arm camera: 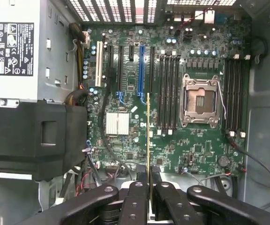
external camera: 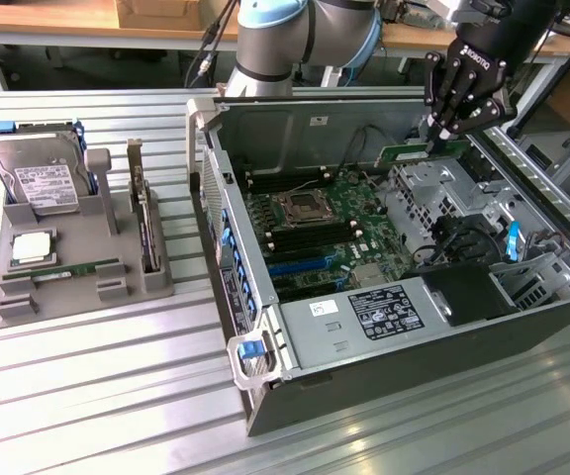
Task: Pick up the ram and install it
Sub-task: 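Pick up the ram and move it above insertion slot, then insert the ram into the slot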
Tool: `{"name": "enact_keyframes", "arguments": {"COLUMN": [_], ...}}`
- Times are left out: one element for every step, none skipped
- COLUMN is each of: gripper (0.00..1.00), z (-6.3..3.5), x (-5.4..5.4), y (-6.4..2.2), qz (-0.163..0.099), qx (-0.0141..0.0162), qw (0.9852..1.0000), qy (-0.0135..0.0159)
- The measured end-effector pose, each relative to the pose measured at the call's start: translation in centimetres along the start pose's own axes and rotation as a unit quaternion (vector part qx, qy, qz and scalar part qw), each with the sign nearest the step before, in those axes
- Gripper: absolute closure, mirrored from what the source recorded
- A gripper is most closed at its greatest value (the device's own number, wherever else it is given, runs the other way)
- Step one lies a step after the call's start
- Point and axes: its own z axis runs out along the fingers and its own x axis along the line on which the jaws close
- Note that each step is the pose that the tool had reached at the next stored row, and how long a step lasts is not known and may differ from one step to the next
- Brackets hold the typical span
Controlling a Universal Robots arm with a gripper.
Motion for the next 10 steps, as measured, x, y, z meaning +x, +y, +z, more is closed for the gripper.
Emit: {"name": "enact_keyframes", "arguments": {"gripper": [0.87, 0.87, 0.87, 0.87, 0.87, 0.87, 0.87, 0.87, 0.87, 0.87], "z": [0.00, 0.00, 0.00, 0.00, 0.00, 0.00, 0.00, 0.00, 0.02, 0.05], "x": [-0.01, -0.02, -0.02, -0.03, -0.03, -0.03, -0.03, -0.02, -0.03, -0.03], "y": [0.00, 0.00, 0.00, 0.00, 0.00, 0.00, 0.00, 0.00, 0.04, 0.09], "qz": [0.000, 0.000, 0.000, 0.000, 0.000, 0.000, 0.000, 0.000, 0.000, 0.000], "qx": [0.0000, 0.0000, 0.0000, 0.0000, 0.0000, 0.0000, 0.0000, 0.0000, 0.0000, 0.0000], "qw": [1.0000, 1.0000, 1.0000, 1.0000, 1.0000, 1.0000, 1.0000, 1.0000, 1.0000, 1.0000], "qy": [0.0000, 0.0000, 0.0000, 0.0000, 0.0000, 0.0000, 0.0000, 0.0000, 0.0000, -0.0001]}}
